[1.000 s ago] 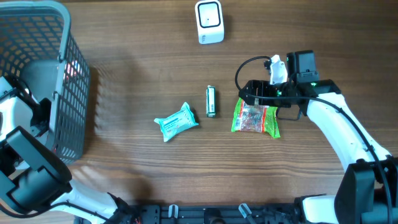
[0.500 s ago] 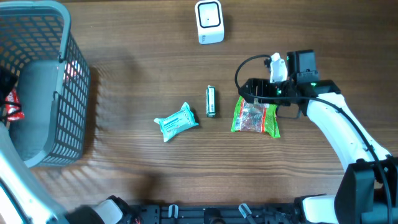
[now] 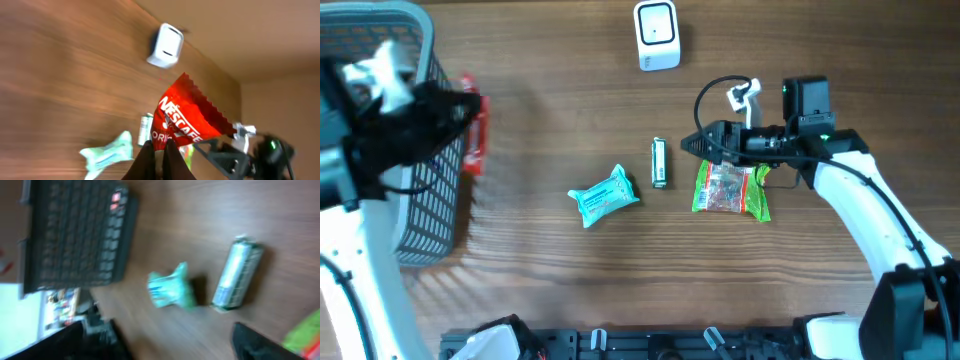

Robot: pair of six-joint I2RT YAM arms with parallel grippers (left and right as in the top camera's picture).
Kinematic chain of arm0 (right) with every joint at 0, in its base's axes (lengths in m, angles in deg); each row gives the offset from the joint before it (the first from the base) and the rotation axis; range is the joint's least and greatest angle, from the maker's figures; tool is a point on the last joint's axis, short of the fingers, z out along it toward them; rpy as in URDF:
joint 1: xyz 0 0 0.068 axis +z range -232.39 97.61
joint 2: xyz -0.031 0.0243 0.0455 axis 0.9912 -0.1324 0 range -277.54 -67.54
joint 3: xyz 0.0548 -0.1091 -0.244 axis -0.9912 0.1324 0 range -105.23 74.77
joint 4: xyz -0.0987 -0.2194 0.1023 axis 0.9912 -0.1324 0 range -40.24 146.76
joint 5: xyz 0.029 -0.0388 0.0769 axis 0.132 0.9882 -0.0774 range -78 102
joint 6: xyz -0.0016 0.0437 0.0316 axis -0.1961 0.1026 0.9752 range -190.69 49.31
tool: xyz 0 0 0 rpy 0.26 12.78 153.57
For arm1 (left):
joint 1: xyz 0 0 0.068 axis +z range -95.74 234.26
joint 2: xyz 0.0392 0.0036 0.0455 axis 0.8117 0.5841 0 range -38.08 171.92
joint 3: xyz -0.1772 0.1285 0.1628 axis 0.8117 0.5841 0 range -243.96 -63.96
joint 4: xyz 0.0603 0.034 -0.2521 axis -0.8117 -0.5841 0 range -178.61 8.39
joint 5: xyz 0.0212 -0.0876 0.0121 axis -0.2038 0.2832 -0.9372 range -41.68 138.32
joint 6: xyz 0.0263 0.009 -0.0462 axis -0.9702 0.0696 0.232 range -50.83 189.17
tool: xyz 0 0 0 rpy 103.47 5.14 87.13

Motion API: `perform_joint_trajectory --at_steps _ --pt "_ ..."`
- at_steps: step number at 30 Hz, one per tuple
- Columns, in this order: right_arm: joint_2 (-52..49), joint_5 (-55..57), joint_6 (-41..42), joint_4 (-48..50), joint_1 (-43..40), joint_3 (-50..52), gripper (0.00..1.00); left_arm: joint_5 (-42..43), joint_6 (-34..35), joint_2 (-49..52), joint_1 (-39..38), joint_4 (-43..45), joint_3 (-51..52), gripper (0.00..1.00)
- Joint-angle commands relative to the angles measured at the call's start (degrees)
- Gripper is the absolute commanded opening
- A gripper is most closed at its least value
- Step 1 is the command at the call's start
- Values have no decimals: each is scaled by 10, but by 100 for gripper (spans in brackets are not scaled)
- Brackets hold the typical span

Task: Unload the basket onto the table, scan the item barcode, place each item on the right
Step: 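Lift the red sachet out and bring it toward the right gripper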

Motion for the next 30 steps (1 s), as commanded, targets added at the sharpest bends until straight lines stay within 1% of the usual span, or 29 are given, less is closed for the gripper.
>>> perform_joint_trajectory --at_steps 1,5,6,7,9,11,12,14,15,18,21,24,26,27,30 --pt "60 -15 15 -1 56 -6 83 -28 55 8 -86 23 -1 4" --pt "156 169 61 10 144 -6 84 -31 108 24 -161 47 -1 4" --pt "193 218 71 23 176 -6 84 -39 108 31 -193 51 -1 4" --pt "207 234 72 30 188 -6 84 -50 116 34 -209 53 -1 4" --pt "225 260 74 40 205 -6 85 -90 177 42 -243 52 -1 4" --pt "226 273 94 43 216 -6 100 -109 249 50 -280 54 -1 4" --pt "222 273 96 42 221 -6 100 -109 278 56 -302 64 -1 4" --pt "218 272 102 39 231 -6 98 -111 299 62 -329 80 -1 4" --pt "217 275 101 49 245 -6 86 -128 327 69 -353 91 -1 4" --pt "217 288 102 87 270 -6 64 -145 367 83 -390 101 -1 4" --pt "215 329 114 95 284 -6 64 -148 374 93 -422 111 -1 4" --pt "201 331 126 95 284 -6 63 -148 374 94 -438 121 -1 4" --pt "190 326 132 96 284 -6 60 -148 373 94 -440 126 -1 4" --pt "185 323 132 96 284 -6 56 -148 373 94 -440 126 -1 4" --pt "171 316 132 95 284 -6 30 -160 373 94 -440 127 -1 4"
